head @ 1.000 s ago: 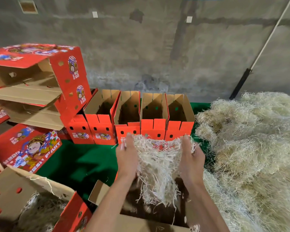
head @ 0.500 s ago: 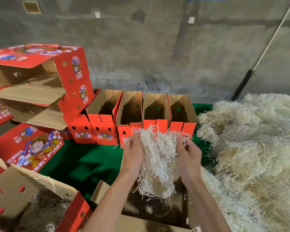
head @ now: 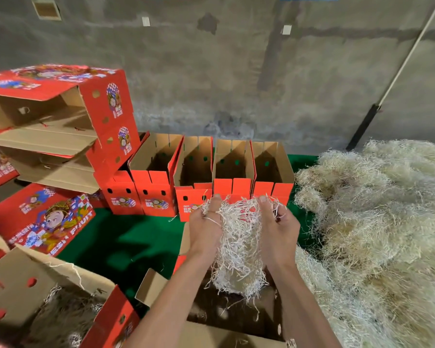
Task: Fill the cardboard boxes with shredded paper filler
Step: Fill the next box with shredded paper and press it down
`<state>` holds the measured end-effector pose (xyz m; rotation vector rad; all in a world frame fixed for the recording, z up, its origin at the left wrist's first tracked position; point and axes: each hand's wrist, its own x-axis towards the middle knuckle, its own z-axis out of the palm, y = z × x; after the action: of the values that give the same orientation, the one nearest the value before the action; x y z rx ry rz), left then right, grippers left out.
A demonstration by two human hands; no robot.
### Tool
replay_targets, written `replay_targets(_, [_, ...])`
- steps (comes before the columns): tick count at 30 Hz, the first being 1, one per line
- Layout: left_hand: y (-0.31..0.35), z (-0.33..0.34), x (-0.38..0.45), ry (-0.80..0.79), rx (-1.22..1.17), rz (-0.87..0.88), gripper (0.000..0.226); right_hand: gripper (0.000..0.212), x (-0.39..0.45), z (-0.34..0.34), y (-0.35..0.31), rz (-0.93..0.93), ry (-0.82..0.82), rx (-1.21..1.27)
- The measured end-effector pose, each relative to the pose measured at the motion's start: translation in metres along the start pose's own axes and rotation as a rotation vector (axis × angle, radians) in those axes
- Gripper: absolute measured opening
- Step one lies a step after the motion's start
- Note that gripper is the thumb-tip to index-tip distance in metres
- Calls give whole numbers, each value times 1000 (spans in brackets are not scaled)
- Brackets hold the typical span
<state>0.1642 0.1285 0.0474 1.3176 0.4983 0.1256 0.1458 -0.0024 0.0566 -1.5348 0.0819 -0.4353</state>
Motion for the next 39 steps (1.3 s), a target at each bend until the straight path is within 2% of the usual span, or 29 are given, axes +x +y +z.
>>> replay_targets(1, [2, -1, 1, 10, 5, -64, 50, 46, 3, 0, 0, 7, 4, 1])
replay_targets(4, [9, -2, 4, 14, -52, -160, 92, 49, 4, 3, -3, 15, 26, 28])
replay_targets(5, [12, -4, 4, -13, -73, -199, 100, 51, 4, 2, -3, 16, 41, 38])
replay_targets(7, [17, -9, 4, -138, -126, -266, 91, 47, 2, -2, -1, 18, 4, 98])
replay_targets(9, [24, -9, -2, -270, -199, -294, 83, 39, -4, -6, -4, 102, -163, 75])
replay_targets(11, [26, -11, -5, -344, -262, -347, 85, 98, -14, -10, 0, 239, -348, -70])
replay_targets(12, [27, -12, -5, -374, -286, -353, 84, 121, -18, -12, 4, 274, -387, -133])
replay_targets(13, [28, -13, -4, -398, -306, -349, 81, 137, -23, -12, 3, 291, -409, -179])
replay_targets(14, [29, -14, -4, -421, -320, -337, 78, 144, -28, -13, 0, 307, -431, -207])
replay_targets(16, [33, -16, -7, -462, -308, -280, 71, 133, -35, -13, 1, 323, -449, -179])
replay_targets(19, [29, -20, -9, -474, -226, -182, 64, 80, -27, -13, 11, 267, -361, -191])
replay_targets(21, [18, -25, -12, -326, -71, -72, 64, 55, -20, -15, 13, 259, -332, -159])
replay_targets(23, [1, -33, -14, -121, 61, 30, 75, 34, -14, -18, 14, 199, -331, -145])
replay_targets(24, [-7, -35, -15, -120, 111, 81, 77, 28, -13, -17, 11, 180, -327, -143])
replay_targets(27, [-25, -23, -25, -250, 205, 112, 80, 60, -15, -3, 8, 109, -291, -233])
replay_targets(29, [-35, -14, -28, -223, 160, 102, 64, 59, -24, 10, 10, 8, -210, -267])
replay_targets(31, [-44, -9, -29, -174, 74, 66, 46, 51, -36, 21, 16, -33, -217, -215])
replay_targets(34, [-50, -6, -30, -88, 68, 90, 20, 63, -45, 27, 23, -8, -190, -314])
replay_targets(36, [-43, -5, -31, -58, 102, 159, 38, 57, -43, 20, 23, 10, -99, -300])
replay_targets(39, [-25, -13, -23, -60, 167, 220, 53, 64, -37, 6, 23, 88, -103, -210])
